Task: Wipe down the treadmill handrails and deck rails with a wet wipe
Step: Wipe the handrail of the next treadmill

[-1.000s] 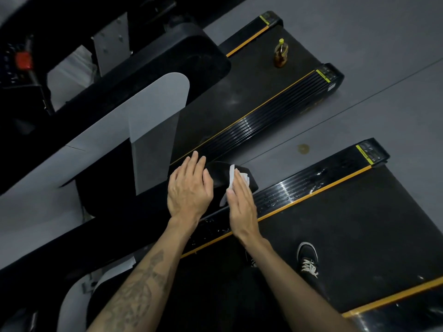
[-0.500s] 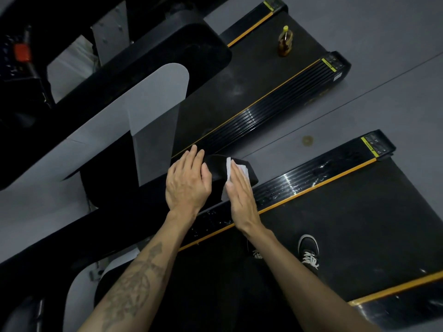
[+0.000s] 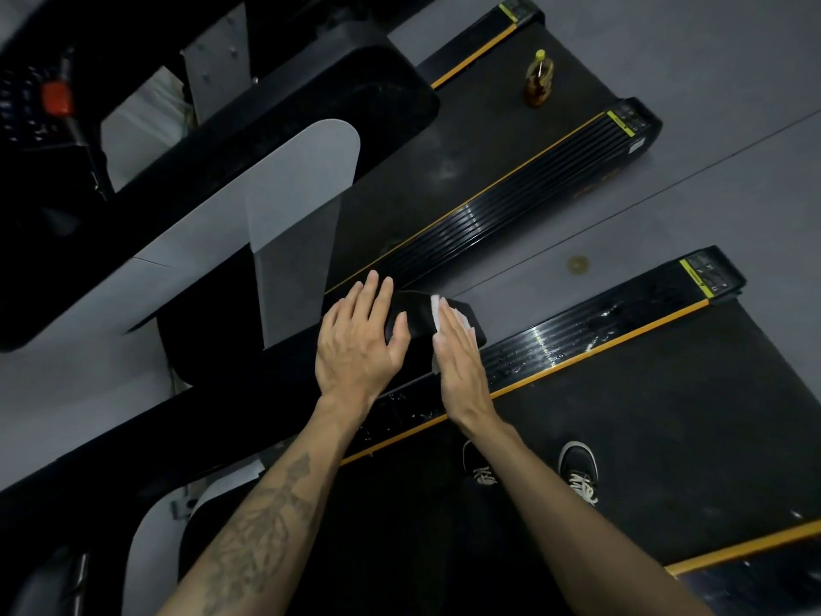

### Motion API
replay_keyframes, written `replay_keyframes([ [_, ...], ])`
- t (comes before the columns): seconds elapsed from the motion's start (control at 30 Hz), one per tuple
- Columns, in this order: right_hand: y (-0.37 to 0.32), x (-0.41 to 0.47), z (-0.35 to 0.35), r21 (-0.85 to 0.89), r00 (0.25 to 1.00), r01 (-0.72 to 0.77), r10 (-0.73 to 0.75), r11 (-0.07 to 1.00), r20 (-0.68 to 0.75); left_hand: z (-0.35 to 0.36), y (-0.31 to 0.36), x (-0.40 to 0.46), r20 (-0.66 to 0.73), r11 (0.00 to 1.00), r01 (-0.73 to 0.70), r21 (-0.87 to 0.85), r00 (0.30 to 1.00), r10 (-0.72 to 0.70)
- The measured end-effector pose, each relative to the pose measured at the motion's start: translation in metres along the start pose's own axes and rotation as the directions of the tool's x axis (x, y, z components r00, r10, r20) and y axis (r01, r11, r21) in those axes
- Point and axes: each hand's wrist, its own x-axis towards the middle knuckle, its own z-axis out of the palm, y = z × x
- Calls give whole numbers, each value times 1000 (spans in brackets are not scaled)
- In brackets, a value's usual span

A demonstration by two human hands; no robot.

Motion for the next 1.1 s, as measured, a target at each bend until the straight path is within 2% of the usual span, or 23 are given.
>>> replay_keyframes([
  [0.07,-3,18,-7,-60,998,26,-23,998,51,0,0,0,6,1000,-1,1,1000,1],
  [0.13,1,30,-14,-84,995,-13,21,996,93,-1,1,1,9,1000,2,-2,1000,-2],
  [0.3,12,8,-12,26,989,-146,145,989,18,-1,2,0,-6,1000,-2,-5,1000,2],
  [0.47,-1,14,-12,-9,996,-14,14,1000,85,-2,2,1,11,1000,4,5,1000,-5],
  [0.57,0,35,-20,-79,991,-33,42,996,126,-2,2,0,-3,1000,1,6,1000,-1],
  [0.7,7,29,-15,17,976,-215,214,977,34,-1,1,0,-13,1000,6,5,1000,-6],
  [0.83,6,6,-3,76,978,-201,205,977,-44,0,1,0,-23,1000,7,2,1000,-7],
  [0.97,3,28,-12,-40,994,-98,99,994,43,0,1,0,-23,1000,7,8,1000,-7],
  [1.1,12,55,-27,-123,972,-175,191,977,135,-3,2,0,-18,1000,12,-1,1000,-12],
])
